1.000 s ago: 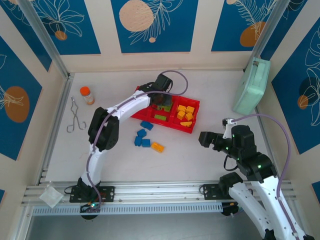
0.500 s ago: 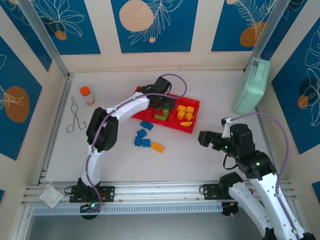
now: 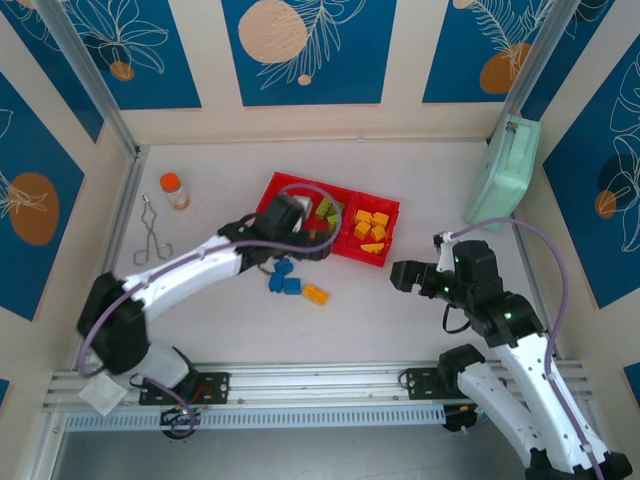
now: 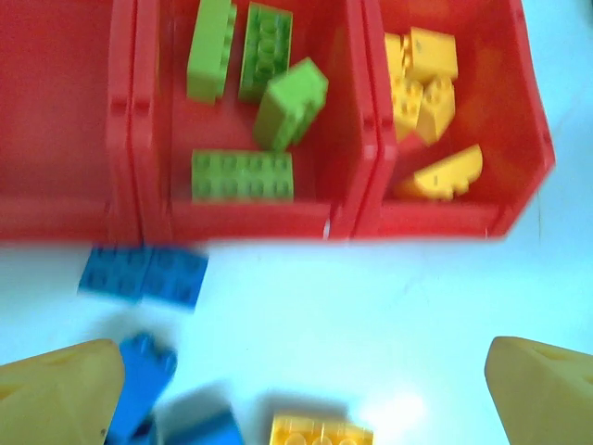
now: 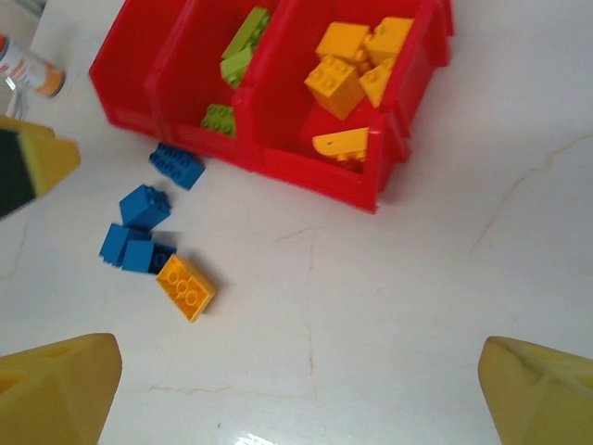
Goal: Sort the legos into containers by color
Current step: Place the lego in the container, then pick up the lego from the center of the table.
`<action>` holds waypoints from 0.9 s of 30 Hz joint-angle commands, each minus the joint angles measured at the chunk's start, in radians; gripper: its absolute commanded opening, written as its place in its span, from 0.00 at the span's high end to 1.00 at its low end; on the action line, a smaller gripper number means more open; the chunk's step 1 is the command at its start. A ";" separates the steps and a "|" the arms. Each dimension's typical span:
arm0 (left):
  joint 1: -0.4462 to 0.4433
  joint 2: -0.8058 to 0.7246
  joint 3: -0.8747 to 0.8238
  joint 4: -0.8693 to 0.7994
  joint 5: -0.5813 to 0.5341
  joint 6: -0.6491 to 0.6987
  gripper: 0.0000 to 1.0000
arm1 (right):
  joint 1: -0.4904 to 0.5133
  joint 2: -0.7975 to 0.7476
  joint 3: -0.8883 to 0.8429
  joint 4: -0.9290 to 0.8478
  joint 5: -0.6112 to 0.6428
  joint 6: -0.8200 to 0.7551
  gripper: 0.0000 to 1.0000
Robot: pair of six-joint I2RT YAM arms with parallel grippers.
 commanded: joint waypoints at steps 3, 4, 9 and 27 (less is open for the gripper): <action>0.000 -0.351 -0.246 0.028 -0.014 -0.064 0.01 | 0.022 0.064 -0.029 0.105 -0.193 -0.085 0.01; 0.001 -0.415 -0.270 -0.014 -0.027 -0.068 0.01 | 0.039 0.085 -0.026 0.120 -0.194 -0.100 0.01; 0.001 -0.676 -0.308 -0.291 -0.090 -0.082 0.01 | 0.229 0.213 0.026 0.159 -0.122 -0.244 0.01; 0.002 -1.067 -0.258 -0.589 -0.095 -0.056 0.00 | 0.551 0.877 0.256 0.164 -0.033 -0.385 0.02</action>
